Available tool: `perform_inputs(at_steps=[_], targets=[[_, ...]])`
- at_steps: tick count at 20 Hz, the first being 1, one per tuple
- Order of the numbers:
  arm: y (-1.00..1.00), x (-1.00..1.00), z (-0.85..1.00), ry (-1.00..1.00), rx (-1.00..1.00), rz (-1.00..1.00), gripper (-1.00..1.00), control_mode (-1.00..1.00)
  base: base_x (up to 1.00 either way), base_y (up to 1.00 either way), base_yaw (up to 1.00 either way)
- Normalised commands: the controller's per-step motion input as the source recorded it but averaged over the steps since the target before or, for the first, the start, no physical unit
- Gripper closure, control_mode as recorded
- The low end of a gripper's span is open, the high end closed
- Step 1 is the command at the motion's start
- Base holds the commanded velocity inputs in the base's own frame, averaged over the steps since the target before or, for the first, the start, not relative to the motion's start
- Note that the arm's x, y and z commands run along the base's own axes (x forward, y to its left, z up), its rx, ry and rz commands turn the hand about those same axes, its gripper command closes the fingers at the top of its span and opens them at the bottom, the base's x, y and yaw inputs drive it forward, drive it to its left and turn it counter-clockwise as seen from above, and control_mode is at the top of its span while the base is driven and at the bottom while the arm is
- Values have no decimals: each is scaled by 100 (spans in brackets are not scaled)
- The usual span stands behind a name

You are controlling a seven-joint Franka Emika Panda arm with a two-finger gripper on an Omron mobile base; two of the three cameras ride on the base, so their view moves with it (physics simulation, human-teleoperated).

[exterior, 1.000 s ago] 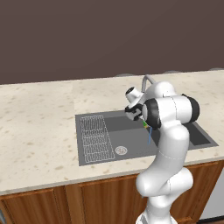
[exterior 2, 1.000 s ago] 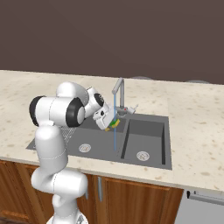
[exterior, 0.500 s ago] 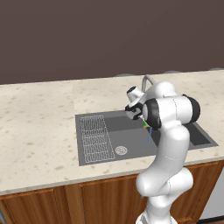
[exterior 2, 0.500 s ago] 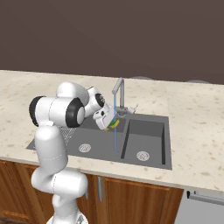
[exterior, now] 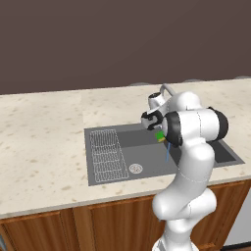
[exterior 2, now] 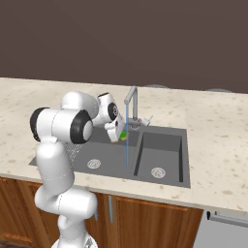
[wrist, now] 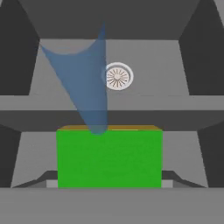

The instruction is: Soak the sponge with water for a few seconds and then drop it inside the sink.

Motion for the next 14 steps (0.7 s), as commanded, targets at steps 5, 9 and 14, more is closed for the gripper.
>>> perform_inputs(at_steps=[5,9,14], targets=[[27,0,-3,0,4,22,100,-100,0,0,0],[44,0,-2,0,0,17,100,-100,0,0,0],[41,0,0,0,0,19,100,-100,0,0,0]])
